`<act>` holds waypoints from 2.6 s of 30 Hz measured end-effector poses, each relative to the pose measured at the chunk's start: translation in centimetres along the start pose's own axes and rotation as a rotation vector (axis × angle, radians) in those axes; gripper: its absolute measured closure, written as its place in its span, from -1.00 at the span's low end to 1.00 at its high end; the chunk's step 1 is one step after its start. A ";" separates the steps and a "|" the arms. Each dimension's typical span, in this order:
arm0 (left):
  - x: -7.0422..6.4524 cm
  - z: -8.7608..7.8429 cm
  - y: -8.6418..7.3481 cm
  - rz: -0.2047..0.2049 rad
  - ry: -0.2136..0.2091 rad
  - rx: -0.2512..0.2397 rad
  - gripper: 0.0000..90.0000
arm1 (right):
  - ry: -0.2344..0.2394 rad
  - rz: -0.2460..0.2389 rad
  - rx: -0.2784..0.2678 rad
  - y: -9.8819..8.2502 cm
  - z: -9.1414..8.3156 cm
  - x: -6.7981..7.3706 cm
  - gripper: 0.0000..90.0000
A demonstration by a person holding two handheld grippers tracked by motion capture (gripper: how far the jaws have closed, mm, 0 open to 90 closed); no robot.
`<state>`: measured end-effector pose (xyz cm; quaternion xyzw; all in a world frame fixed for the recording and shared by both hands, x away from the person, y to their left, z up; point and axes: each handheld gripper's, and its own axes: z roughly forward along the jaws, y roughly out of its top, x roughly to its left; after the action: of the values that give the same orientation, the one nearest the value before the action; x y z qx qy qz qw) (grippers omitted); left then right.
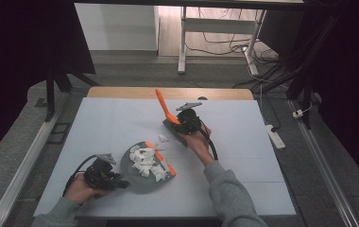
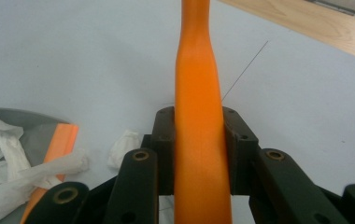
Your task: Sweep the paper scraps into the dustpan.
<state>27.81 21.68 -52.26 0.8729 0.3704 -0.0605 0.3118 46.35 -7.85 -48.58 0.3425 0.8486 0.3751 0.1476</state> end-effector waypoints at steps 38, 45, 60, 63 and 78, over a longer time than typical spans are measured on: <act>0.0 0.5 0.4 -0.012 0.002 -0.006 0.37 | 0.122 -0.040 -0.106 0.0 -5.9 3.1 0.55; 0.0 0.6 0.5 -0.011 0.004 -0.007 0.37 | 0.034 0.004 -0.010 -1.1 -3.3 0.6 0.55; -0.1 0.8 0.8 -0.011 0.001 -0.012 0.37 | 0.114 -0.080 0.061 -0.4 -0.3 4.3 0.55; -0.1 0.8 0.8 -0.009 0.002 -0.012 0.37 | 0.174 -0.082 0.058 -0.5 -0.4 6.0 0.55; 0.0 0.8 0.7 -0.014 -0.001 -0.012 0.37 | 0.229 -0.107 -0.092 -0.4 -6.2 7.7 0.55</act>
<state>28.39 20.76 -52.56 0.8684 0.3768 -0.0608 0.3167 37.47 -6.01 -44.64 0.2444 0.8589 0.4419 0.0852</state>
